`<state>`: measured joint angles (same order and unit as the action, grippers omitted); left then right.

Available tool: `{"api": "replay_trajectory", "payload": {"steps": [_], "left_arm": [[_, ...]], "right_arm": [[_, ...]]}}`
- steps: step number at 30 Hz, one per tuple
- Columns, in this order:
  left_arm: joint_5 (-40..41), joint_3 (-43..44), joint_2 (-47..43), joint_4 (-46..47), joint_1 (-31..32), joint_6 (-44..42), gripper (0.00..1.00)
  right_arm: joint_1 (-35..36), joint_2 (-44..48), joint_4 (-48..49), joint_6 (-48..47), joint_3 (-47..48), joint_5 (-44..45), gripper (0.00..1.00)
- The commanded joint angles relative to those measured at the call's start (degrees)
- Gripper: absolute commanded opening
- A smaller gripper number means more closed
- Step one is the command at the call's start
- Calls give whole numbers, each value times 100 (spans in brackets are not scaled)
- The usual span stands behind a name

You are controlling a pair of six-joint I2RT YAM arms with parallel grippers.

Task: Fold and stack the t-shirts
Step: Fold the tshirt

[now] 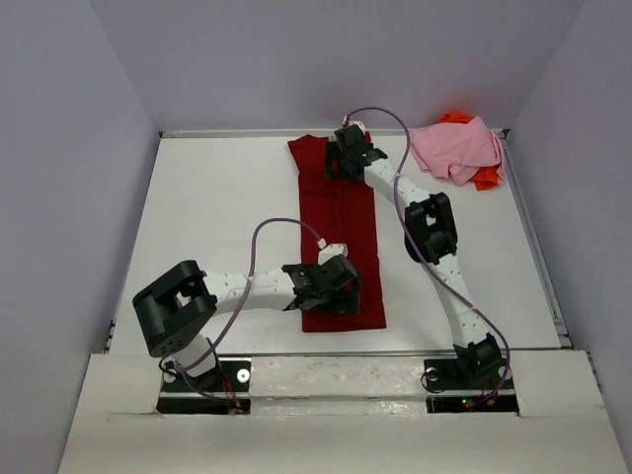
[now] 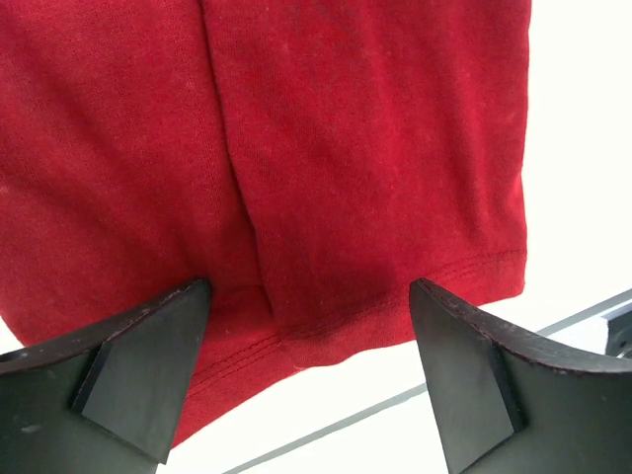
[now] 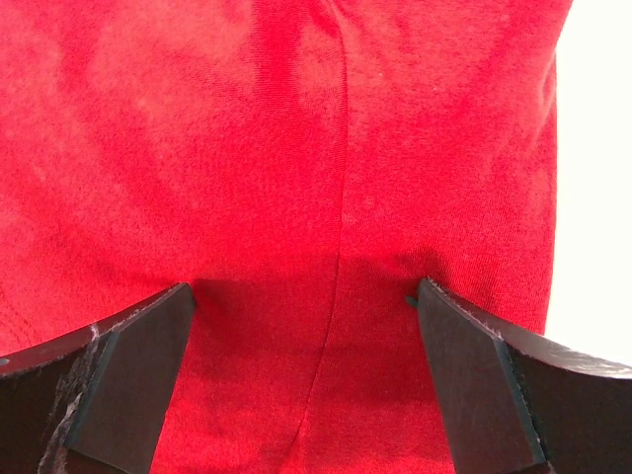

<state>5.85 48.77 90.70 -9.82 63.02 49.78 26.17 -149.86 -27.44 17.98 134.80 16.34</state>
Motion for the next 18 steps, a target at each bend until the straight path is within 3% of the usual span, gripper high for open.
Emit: {"api": "replay_trajectory", "payload": {"steps": [1,6,10,14,18], "left_arm": [[100,77,71,-1117,70,-292,98],[802,1535,-148,-2142,78,-1161,99],[1419,3536,-420,-3156,-44,-1593,99],[1568,4412,-1104,-3229,-684,-1840,99],[648,3896,-2002,-2201,-2265,-2200,99]], "right_arm": [[-33,510,-68,-127,151,-402,100],[-33,1554,-60,-724,819,-1105,100],[-33,3012,54,-1207,812,-1581,100],[-33,4934,125,-1332,-493,-1101,100],[-33,6586,116,-1385,-2297,-167,100]]}}
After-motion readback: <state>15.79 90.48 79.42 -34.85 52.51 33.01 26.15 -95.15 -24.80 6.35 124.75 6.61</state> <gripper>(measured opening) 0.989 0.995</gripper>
